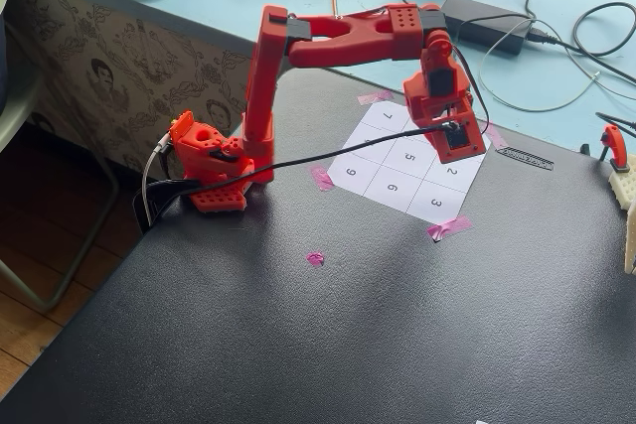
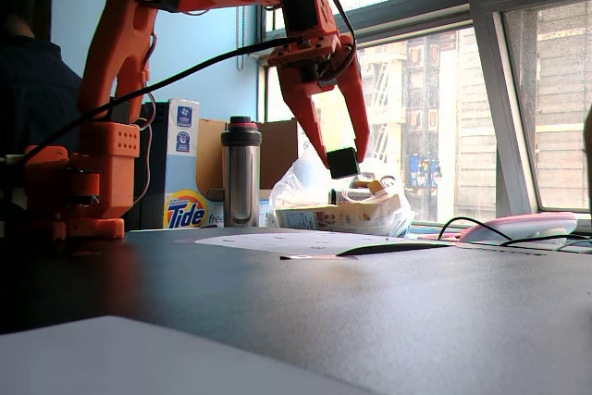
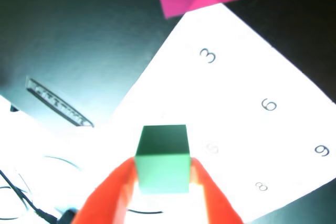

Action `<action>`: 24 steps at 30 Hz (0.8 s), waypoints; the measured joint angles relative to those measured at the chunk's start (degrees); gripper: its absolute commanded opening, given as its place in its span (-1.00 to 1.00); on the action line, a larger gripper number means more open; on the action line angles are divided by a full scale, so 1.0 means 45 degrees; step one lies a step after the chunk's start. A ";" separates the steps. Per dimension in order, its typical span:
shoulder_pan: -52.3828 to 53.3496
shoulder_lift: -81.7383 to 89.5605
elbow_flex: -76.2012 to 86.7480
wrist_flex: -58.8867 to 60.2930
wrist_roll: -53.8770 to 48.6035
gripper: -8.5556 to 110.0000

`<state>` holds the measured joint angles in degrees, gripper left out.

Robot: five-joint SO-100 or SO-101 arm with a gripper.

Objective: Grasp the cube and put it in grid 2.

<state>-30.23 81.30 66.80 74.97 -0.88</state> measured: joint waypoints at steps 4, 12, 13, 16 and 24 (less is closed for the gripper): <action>-0.0469 -0.0625 -0.0742 0.0195 0.0156 -0.85; -0.0762 -0.1465 -0.0859 -0.0039 0.0332 -0.85; -0.0723 -0.1465 -0.0859 -0.0098 0.0332 -0.85; -0.0703 -0.1543 -0.0742 -0.0410 0.0332 -0.85; -0.0195 -0.1582 0.0937 -0.1738 0.0332 -0.85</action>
<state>-31.11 74.18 71.02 67.15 0.62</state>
